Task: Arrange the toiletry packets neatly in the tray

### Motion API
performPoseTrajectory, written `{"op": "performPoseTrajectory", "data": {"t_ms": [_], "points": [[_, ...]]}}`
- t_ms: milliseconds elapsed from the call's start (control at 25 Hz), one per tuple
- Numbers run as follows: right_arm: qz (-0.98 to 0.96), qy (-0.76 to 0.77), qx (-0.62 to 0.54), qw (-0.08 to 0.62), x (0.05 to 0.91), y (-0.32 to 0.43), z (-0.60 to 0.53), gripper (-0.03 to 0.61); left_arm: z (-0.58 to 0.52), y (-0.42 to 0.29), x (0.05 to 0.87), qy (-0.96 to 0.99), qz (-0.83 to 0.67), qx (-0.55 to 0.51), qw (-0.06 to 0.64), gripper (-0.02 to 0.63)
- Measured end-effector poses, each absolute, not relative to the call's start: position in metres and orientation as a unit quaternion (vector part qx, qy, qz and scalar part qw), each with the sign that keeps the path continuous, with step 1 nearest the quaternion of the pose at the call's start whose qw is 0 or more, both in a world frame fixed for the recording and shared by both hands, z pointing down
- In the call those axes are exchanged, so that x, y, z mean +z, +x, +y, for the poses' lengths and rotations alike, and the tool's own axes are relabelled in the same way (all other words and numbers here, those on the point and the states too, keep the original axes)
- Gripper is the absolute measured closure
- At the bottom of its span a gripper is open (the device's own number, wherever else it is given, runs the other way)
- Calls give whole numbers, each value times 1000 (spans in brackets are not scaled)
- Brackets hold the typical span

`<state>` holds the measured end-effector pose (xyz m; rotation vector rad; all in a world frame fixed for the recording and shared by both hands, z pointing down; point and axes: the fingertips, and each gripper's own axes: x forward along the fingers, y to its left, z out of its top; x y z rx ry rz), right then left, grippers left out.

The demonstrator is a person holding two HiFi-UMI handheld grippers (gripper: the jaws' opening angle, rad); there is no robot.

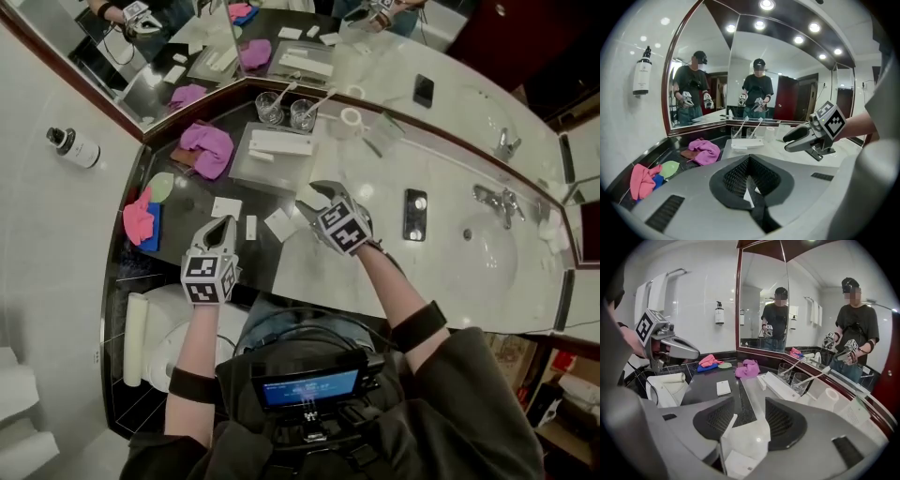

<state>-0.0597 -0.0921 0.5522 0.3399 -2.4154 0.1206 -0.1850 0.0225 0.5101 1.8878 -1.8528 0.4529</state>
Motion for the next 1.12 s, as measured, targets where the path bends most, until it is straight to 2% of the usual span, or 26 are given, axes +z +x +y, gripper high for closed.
{"op": "performPoseTrajectory", "data": {"t_ms": [320,880,1040,1080,1120], "points": [[-914,118,13,389,594,-122,-144,252,1,-209,519,679,-678,159,230,614],[-898,70,-20,435,651,-201,-181,255,4,-247,542,649,-701,151,254,614],[-892,60,-30,447,662,-206,-180,310,14,-254,548,641,-705,150,262,614],[-890,61,-33,450,665,-206,-180,343,16,-255,550,640,-706,150,263,614],[-888,65,-36,453,666,-206,-181,450,18,-257,551,638,-707,151,265,614]]}}
